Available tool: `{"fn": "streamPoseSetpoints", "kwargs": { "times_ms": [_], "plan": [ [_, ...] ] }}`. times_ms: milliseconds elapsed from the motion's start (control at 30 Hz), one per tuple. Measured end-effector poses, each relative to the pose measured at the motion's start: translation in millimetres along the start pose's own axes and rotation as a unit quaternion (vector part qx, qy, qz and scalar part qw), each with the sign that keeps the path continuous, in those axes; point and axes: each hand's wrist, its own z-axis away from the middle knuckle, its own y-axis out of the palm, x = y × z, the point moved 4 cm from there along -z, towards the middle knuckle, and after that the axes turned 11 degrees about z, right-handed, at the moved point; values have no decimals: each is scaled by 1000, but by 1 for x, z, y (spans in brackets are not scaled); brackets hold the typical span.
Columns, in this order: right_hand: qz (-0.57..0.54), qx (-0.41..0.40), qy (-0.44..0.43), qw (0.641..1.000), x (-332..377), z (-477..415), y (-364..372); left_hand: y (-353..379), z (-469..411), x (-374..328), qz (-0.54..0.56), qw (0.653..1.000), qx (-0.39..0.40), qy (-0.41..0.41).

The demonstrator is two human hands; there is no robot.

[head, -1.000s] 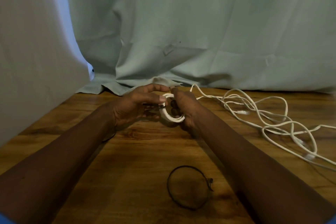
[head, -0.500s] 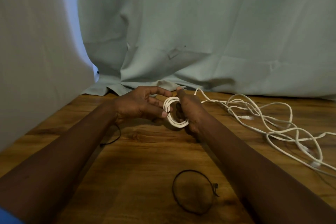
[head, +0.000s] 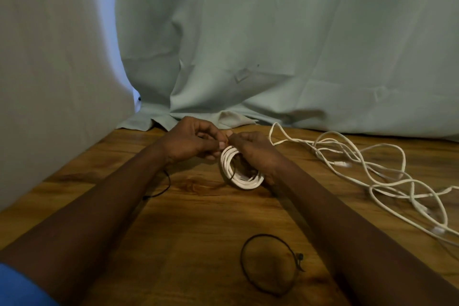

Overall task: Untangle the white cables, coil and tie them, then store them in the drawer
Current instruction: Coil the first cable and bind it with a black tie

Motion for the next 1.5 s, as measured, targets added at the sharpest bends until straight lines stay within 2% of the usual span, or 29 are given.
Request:
{"fn": "streamPoseSetpoints", "kwargs": {
  "times_ms": [167,333,467,667,900,1167,1233,1367,1500],
  "plan": [
    [-13,-8,-48,999,7,6,8,-3,2,16,123,990,-36,-58],
    [-41,-34,-28,998,5,5,10,-5,4,11,122,986,43,-108],
    [-34,-92,-11,995,-1,0,7,5,6,3,88,982,136,-98],
    [-57,-126,41,990,-8,-4,0,9,7,-6,-84,988,132,-13],
    [-80,-128,76,986,-9,-7,-4,21,6,-16,-200,969,143,22],
    [-105,-113,97,983,-6,-3,-6,19,4,-20,-281,947,140,64],
    [-106,-100,94,985,-4,-2,-8,19,5,-24,-263,951,141,82],
    [-106,-56,91,989,-4,-1,-12,12,7,-21,-136,980,133,64],
    [-99,-36,81,991,-3,0,-10,-3,-1,-9,-11,997,41,66]
  ]
}}
